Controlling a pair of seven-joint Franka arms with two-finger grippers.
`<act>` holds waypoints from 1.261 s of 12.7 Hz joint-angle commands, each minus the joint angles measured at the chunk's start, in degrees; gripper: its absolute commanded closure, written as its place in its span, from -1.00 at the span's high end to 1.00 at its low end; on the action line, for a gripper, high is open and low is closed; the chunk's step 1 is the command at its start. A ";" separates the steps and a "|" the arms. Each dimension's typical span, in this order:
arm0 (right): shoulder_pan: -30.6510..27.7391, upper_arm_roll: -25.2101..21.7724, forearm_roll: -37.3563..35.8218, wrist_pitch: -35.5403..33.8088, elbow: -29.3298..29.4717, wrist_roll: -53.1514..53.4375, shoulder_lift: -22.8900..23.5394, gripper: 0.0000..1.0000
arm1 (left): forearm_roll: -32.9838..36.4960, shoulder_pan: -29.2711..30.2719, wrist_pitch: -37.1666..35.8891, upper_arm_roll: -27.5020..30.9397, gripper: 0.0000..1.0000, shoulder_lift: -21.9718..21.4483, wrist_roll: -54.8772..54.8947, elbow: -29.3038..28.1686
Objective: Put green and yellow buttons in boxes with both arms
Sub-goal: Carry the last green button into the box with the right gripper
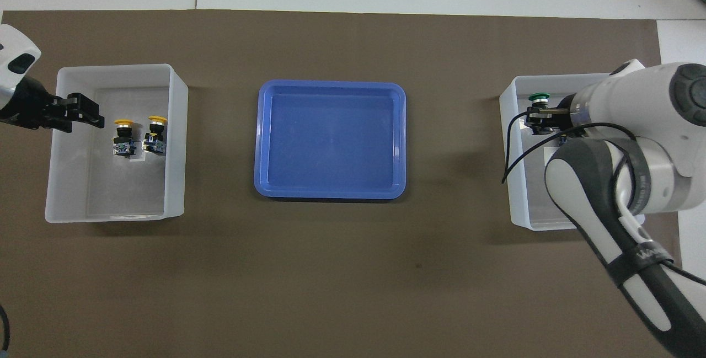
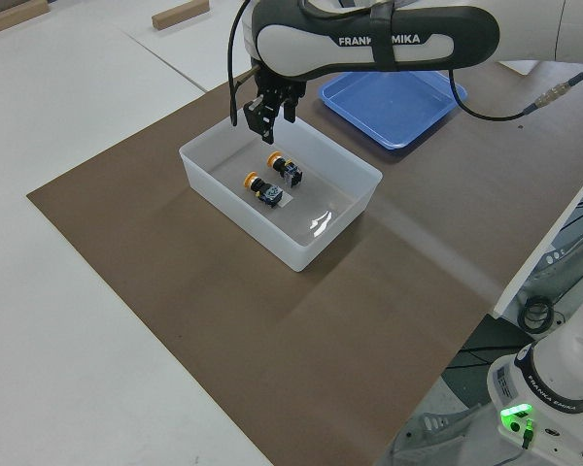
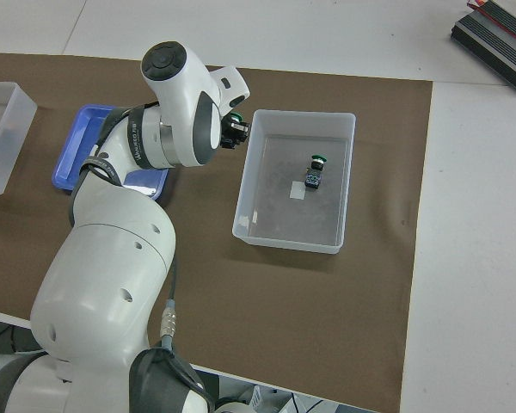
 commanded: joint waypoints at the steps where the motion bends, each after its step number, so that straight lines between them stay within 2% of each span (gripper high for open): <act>1: -3.00 0.97 2.04 0.40 -4.30 -4.27 -1.90 -1.00 | 1.40 -0.53 -11.74 0.20 0.33 0.08 -0.23 8.23; 3: -4.58 0.97 2.13 5.20 -7.19 -6.28 -0.94 -1.00 | 4.02 -0.71 -16.94 -0.06 0.33 -5.34 -0.15 8.59; 5: -5.29 0.97 2.13 11.10 -9.22 -9.97 1.95 -1.00 | 5.27 -2.63 -21.77 -0.06 0.33 -9.92 -0.23 8.59; 8: -5.47 0.97 2.13 11.65 -10.81 -13.75 2.75 -1.00 | 7.73 -6.32 -25.22 -0.33 0.33 -14.06 -0.58 7.64; 9: -5.82 0.97 2.13 12.96 -11.51 -14.29 3.02 -1.00 | 7.73 -6.33 -24.52 -0.59 0.34 -15.64 -0.41 4.41; 10: -6.17 0.97 2.13 15.32 -12.65 -14.38 3.11 -0.79 | 7.73 -6.33 -23.13 -0.68 0.35 -17.57 -0.50 0.81; 11: -6.08 0.97 2.13 16.21 -13.01 -14.21 3.11 -0.33 | 7.73 -6.42 -18.33 -0.68 0.40 -19.07 -0.58 -3.06; 12: -6.00 0.97 2.13 16.22 -12.92 -13.95 3.11 0.33 | 7.73 -6.51 -13.23 -0.68 0.41 -21.08 -0.67 -7.53; 13: -6.00 0.97 2.13 16.14 -12.92 -13.77 3.11 0.56 | 7.73 -7.03 -8.83 -0.85 0.41 -23.45 -0.59 -12.97; 14: -6.08 0.97 2.13 16.14 -12.66 -13.68 3.11 0.67 | 7.73 -7.56 -5.39 -0.86 0.41 -25.48 -0.58 -17.20; 16: -5.91 0.97 2.13 15.96 -12.13 -12.54 3.20 0.78 | 7.73 -10.27 -2.99 -0.94 0.41 -26.46 -3.37 -19.18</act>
